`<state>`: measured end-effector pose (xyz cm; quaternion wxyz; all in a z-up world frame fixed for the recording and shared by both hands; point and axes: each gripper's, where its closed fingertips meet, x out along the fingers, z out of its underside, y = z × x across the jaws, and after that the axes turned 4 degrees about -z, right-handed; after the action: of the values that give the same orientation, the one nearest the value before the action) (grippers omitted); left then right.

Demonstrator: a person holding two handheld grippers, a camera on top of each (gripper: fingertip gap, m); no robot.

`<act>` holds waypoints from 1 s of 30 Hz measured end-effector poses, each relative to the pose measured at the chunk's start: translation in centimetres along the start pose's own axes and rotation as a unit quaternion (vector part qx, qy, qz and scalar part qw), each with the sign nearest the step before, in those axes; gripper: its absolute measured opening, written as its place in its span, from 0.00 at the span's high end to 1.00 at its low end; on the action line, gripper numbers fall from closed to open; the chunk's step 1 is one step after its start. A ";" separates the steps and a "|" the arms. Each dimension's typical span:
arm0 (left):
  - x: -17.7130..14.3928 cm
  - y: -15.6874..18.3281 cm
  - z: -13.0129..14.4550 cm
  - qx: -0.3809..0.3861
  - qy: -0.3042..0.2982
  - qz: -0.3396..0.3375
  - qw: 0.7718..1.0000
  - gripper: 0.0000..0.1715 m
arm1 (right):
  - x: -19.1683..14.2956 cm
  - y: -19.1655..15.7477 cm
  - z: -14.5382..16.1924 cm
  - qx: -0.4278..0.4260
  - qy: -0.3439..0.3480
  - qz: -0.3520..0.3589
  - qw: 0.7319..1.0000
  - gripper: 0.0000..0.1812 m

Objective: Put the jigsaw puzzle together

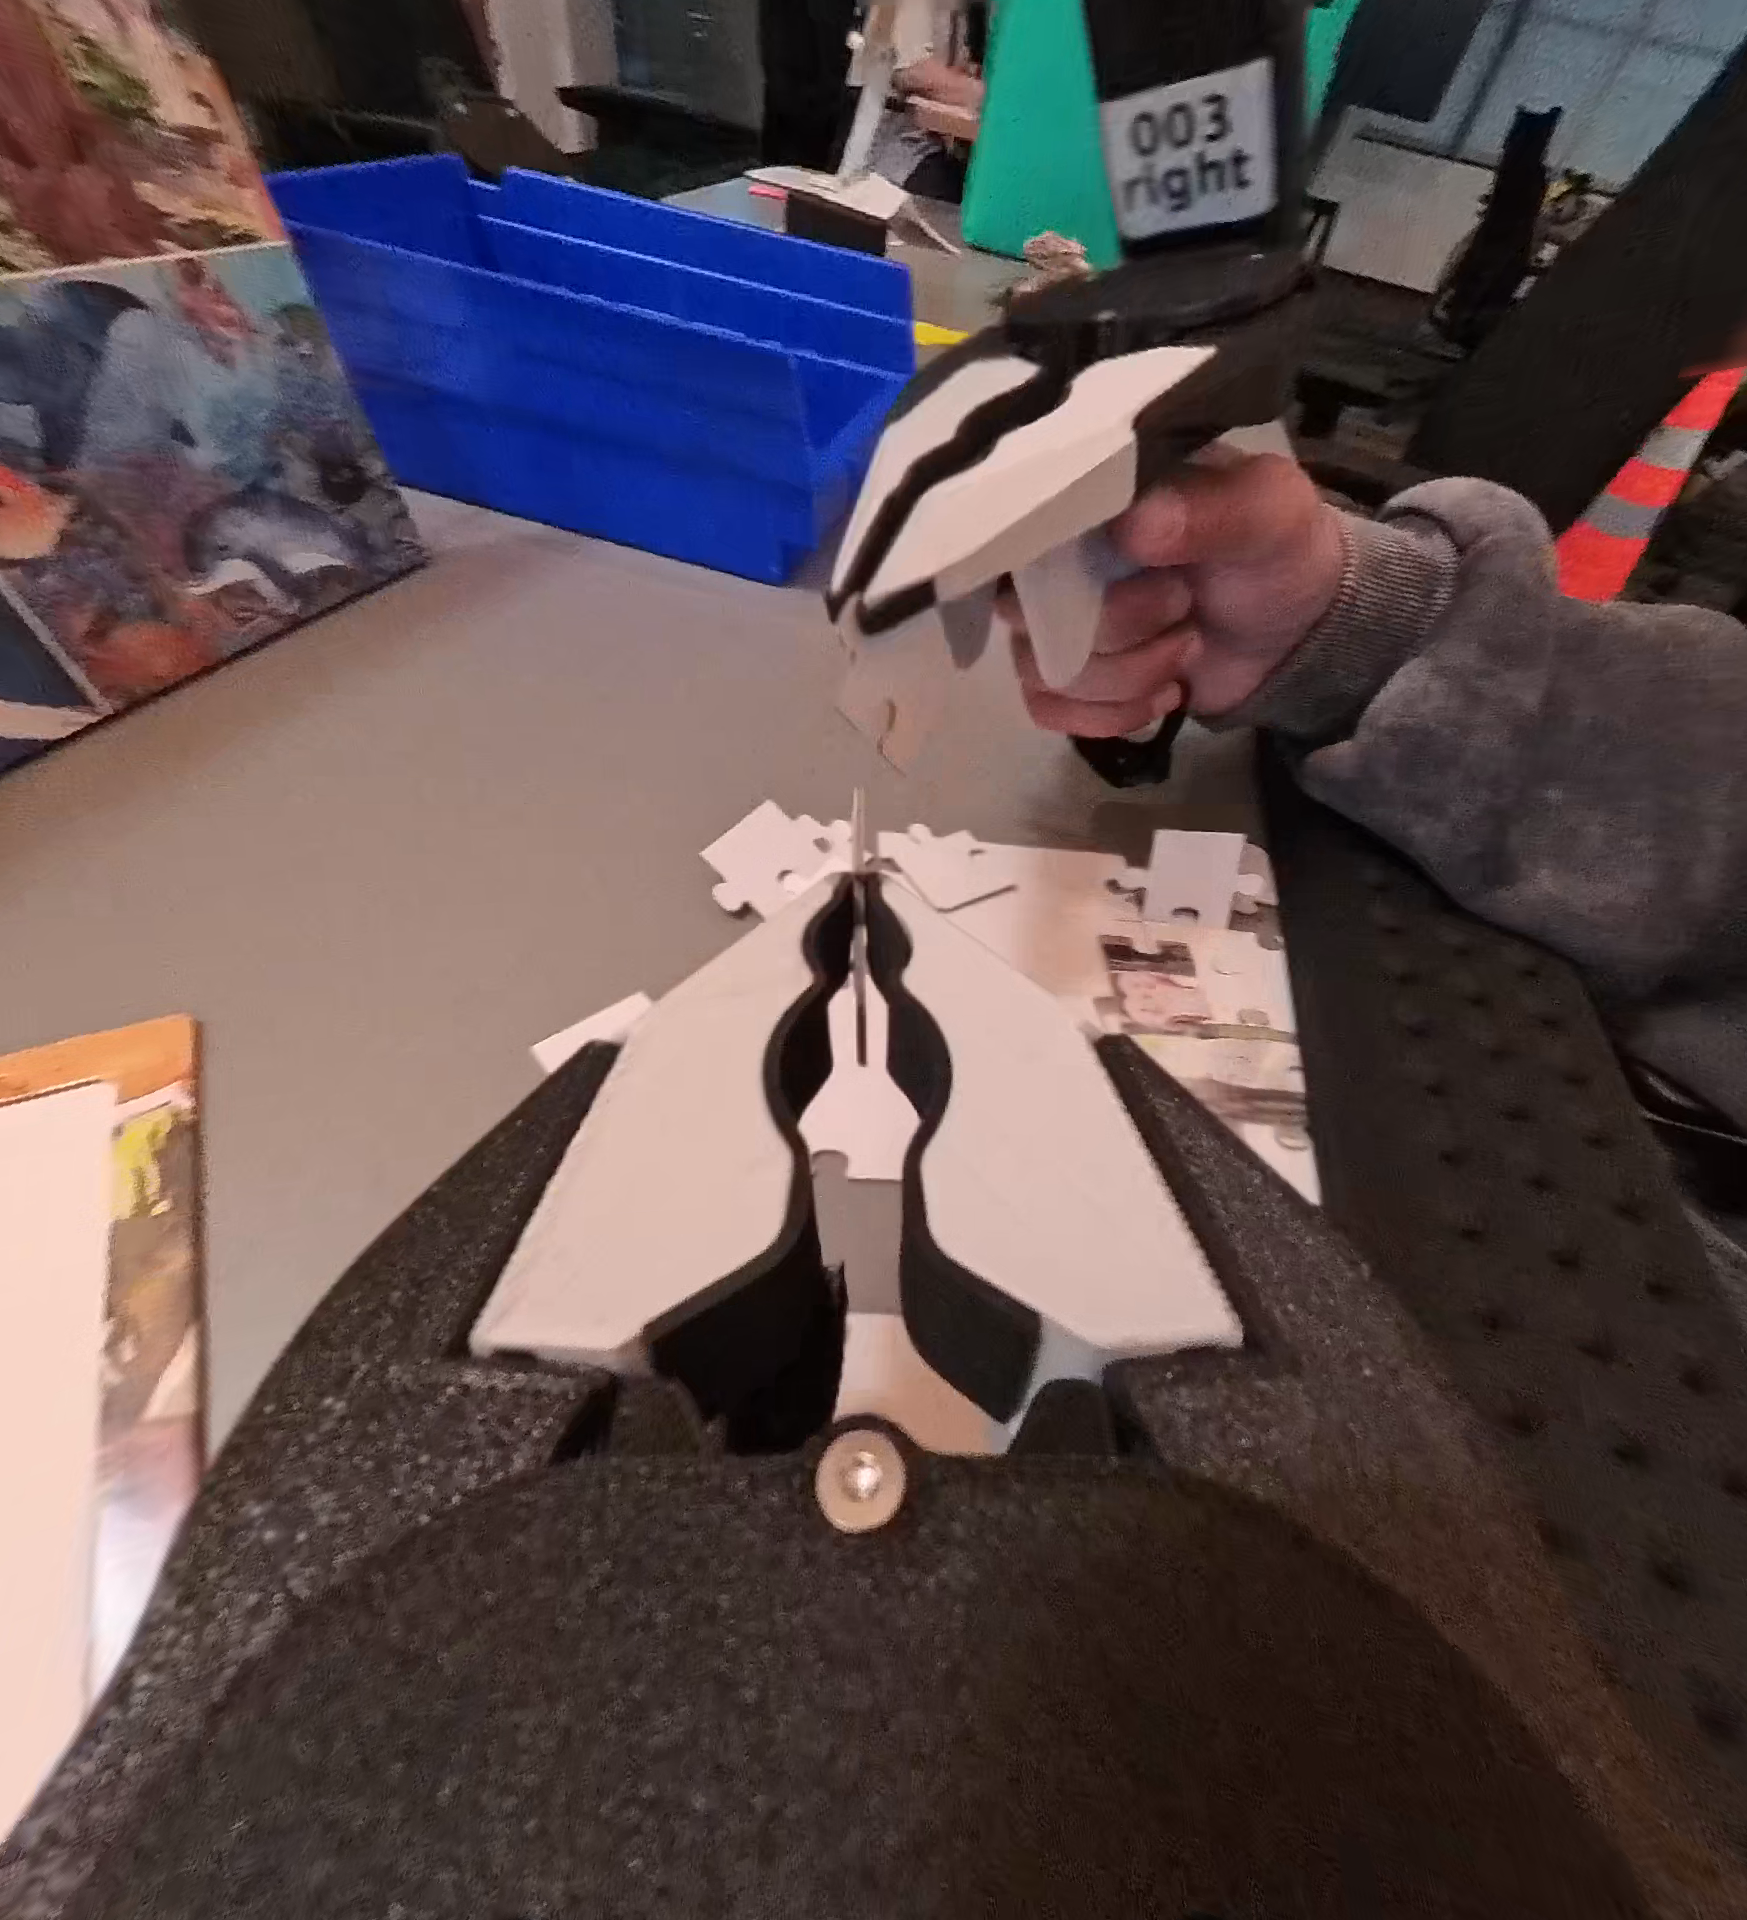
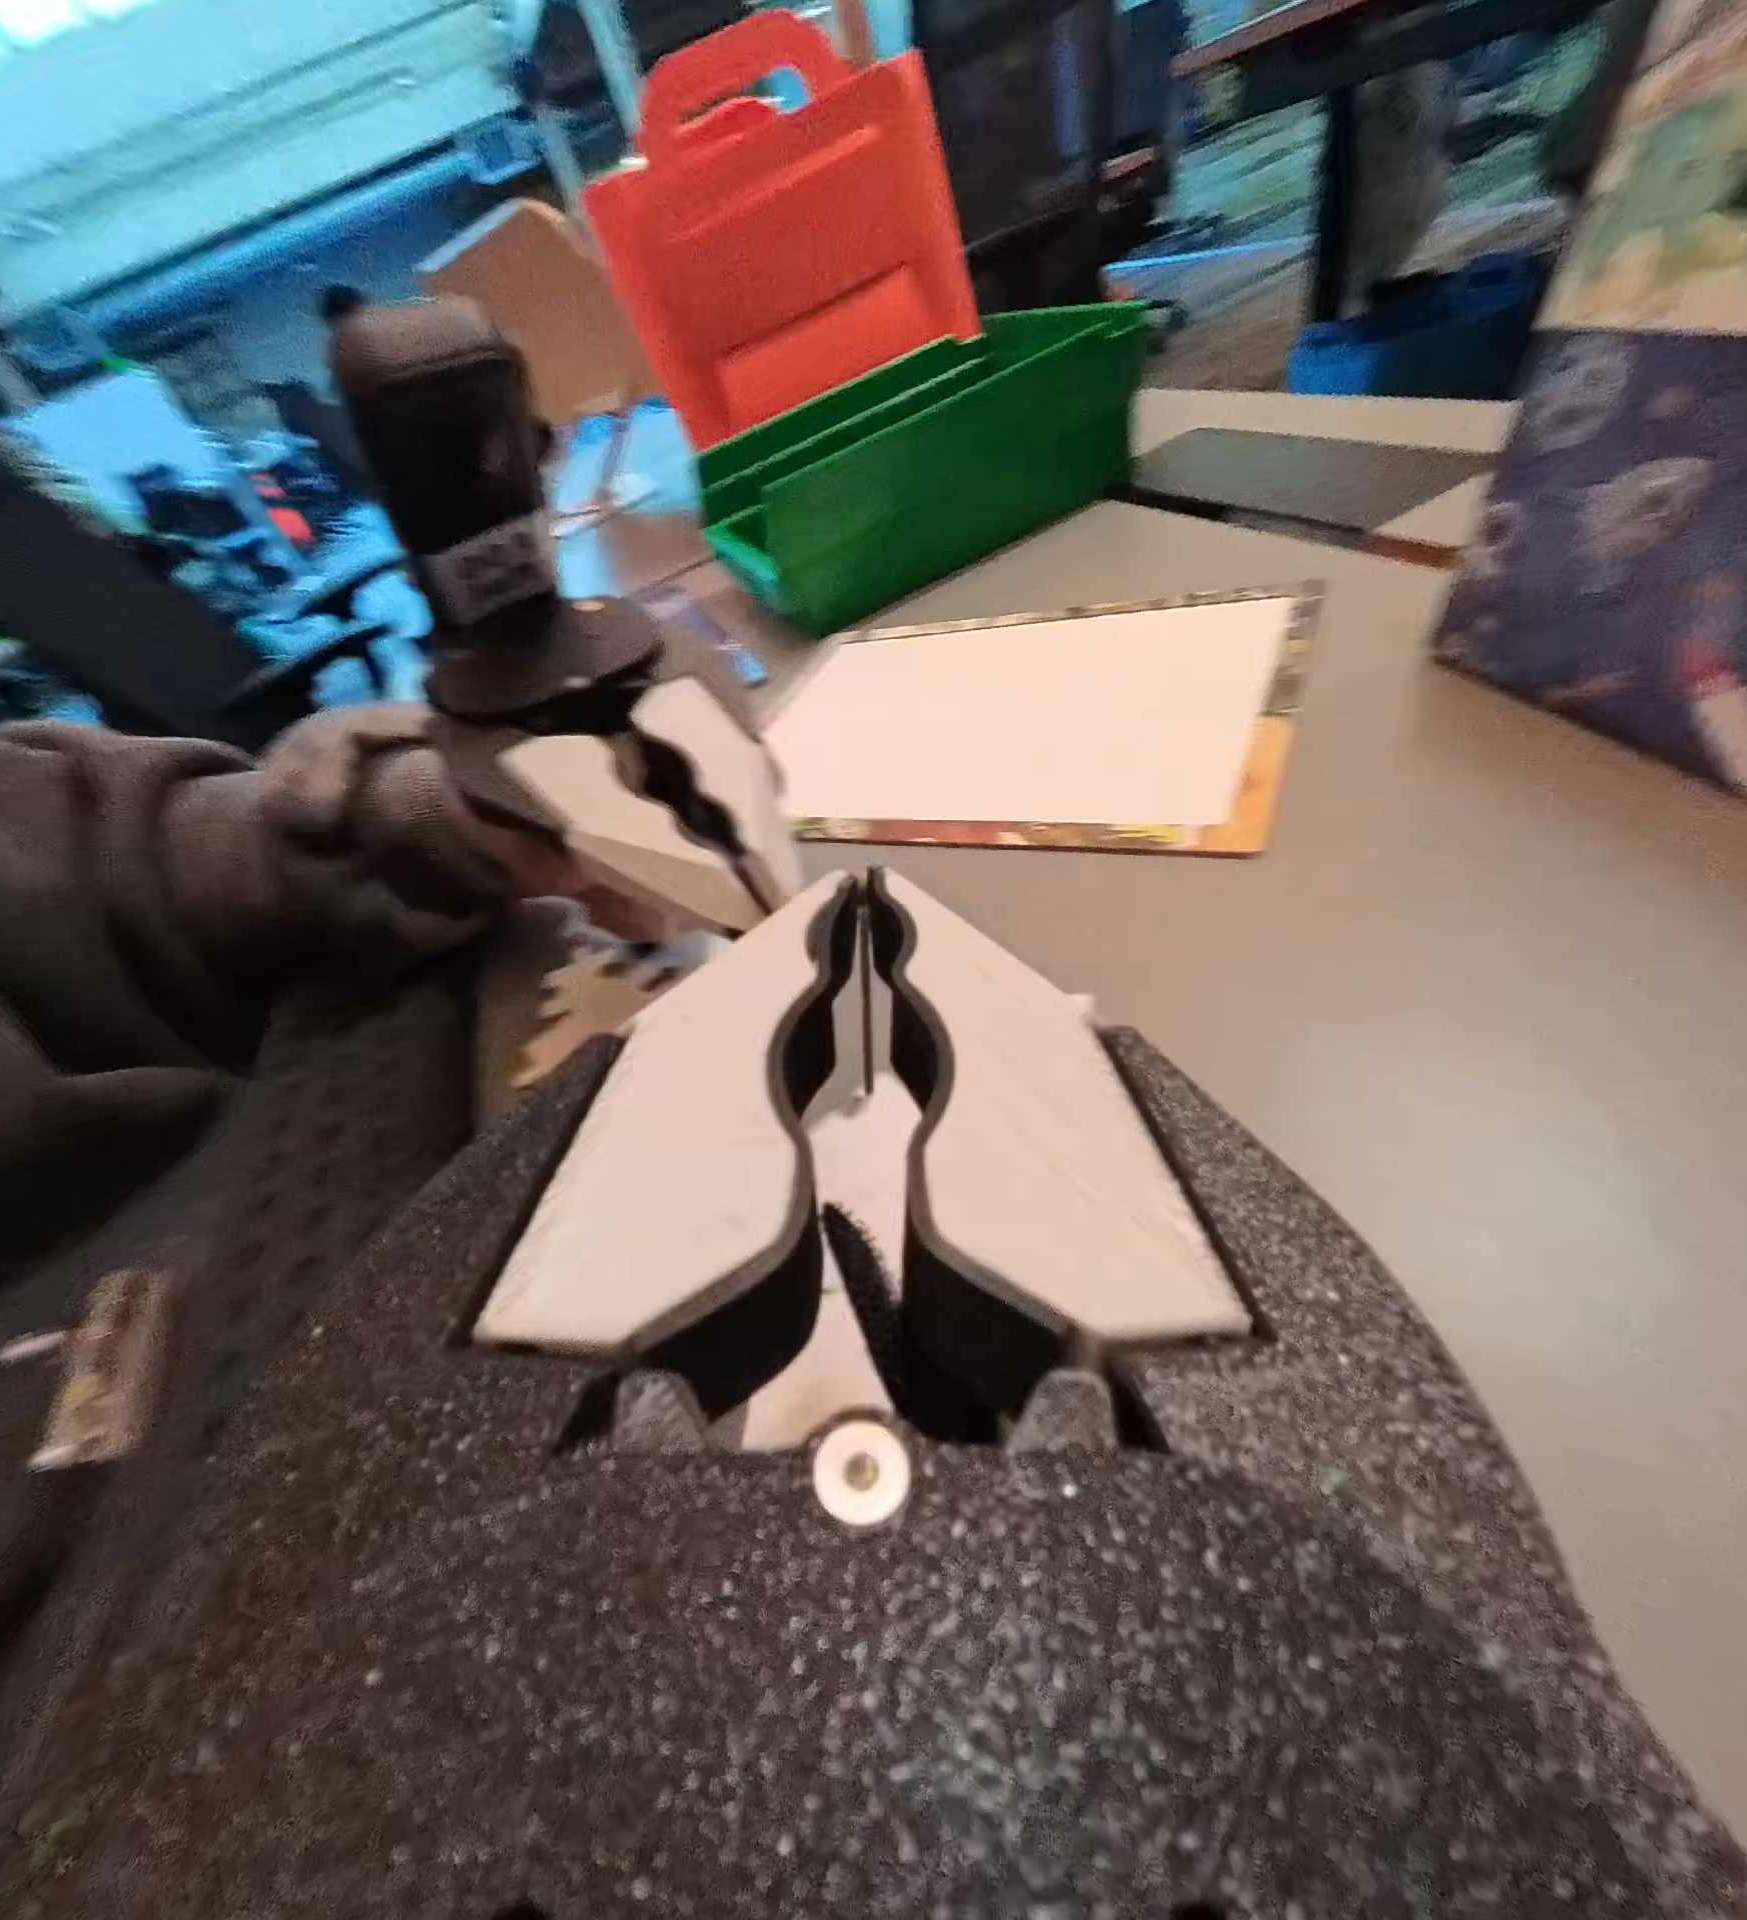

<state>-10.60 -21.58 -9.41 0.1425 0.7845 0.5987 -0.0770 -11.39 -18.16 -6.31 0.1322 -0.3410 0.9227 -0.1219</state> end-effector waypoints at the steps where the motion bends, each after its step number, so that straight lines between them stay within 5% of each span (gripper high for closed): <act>1: -0.3 -1.0 0.1 -0.001 -0.002 -0.024 1.000 0.99 | -0.9 2.8 -0.1 -0.033 -0.002 0.093 0.995 0.99; 3: -0.7 -2.9 1.2 0.004 -0.035 -0.071 0.997 0.99 | -3.3 7.4 0.9 -0.092 -0.052 0.250 0.962 0.99; 5: -0.8 -1.8 3.2 0.009 -0.089 -0.038 0.995 0.67 | -4.7 9.9 2.4 -0.066 -0.084 0.313 0.944 0.92; 7: -1.4 -2.3 4.9 0.021 -0.136 -0.064 0.988 0.56 | -4.5 9.9 4.3 0.002 -0.117 0.278 0.953 0.63; 10: -4.2 -1.8 7.2 0.056 -0.190 -0.071 0.978 0.53 | -4.8 6.5 3.1 -0.018 -0.106 0.204 0.973 0.63; 12: -6.1 0.0 9.1 0.059 -0.219 -0.042 0.973 0.49 | -4.8 3.3 5.8 -0.038 -0.202 0.128 0.970 0.63; 14: -6.8 0.8 10.7 0.059 -0.233 -0.032 0.970 0.47 | -4.9 4.9 8.6 -0.069 -0.285 0.158 0.943 0.53; 17: -6.2 0.7 11.5 0.062 -0.241 -0.041 0.968 0.46 | -2.4 6.4 11.2 -0.020 -0.318 0.131 0.939 0.55; 20: -5.8 0.1 10.9 0.080 -0.232 -0.062 0.967 0.50 | -1.9 6.7 9.3 0.005 -0.288 0.105 0.952 0.83; 21: -5.6 -0.2 10.6 0.083 -0.227 -0.068 0.968 0.52 | -1.8 6.6 8.8 0.010 -0.275 0.090 0.957 1.00; 27: -2.6 -0.9 3.5 0.026 -0.124 -0.070 0.989 0.61 | -0.2 2.1 3.6 0.012 -0.134 -0.032 0.990 1.00; 30: 0.5 0.0 2.6 0.040 -0.140 -0.025 0.989 0.61 | -0.8 3.9 5.2 0.011 -0.193 0.023 0.981 0.97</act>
<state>-10.32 -21.96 -12.05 0.1915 0.7560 0.5886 -0.2131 -11.43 -15.47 -12.31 0.3145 -0.3355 0.8859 -0.0608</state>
